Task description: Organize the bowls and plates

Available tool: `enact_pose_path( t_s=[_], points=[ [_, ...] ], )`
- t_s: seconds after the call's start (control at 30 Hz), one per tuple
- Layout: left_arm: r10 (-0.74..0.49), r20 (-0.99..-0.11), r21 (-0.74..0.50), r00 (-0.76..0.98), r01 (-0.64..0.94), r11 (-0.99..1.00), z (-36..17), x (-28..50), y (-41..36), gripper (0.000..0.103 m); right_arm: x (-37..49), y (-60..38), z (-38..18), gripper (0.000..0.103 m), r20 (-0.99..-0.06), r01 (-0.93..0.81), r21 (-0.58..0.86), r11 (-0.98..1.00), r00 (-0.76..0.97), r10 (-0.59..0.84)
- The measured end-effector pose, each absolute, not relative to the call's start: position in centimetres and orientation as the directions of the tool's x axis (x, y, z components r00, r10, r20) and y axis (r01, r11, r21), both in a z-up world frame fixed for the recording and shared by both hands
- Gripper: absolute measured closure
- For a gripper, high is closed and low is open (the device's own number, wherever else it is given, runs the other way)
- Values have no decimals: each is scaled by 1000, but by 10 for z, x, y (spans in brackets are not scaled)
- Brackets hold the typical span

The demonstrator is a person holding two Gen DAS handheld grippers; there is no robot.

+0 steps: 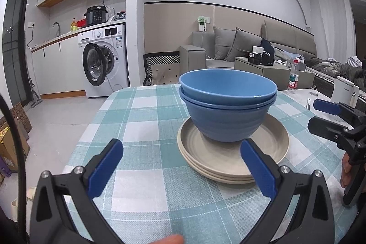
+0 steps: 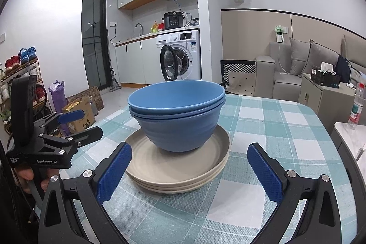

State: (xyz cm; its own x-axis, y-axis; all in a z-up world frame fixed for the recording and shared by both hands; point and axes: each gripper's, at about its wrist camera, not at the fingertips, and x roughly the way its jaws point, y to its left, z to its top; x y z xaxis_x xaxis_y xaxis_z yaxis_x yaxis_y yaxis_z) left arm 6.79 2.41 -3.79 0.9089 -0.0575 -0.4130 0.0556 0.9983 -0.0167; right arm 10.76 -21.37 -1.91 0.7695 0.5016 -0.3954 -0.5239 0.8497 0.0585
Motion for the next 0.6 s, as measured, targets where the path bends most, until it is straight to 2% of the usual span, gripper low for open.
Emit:
enact_pose_path(
  t_s=[0.6],
  points=[
    [-58, -398, -25, 916, 52, 998, -40, 67, 26, 0, 102, -216, -27, 0, -360, -520, 31, 853, 791, 495]
  ],
)
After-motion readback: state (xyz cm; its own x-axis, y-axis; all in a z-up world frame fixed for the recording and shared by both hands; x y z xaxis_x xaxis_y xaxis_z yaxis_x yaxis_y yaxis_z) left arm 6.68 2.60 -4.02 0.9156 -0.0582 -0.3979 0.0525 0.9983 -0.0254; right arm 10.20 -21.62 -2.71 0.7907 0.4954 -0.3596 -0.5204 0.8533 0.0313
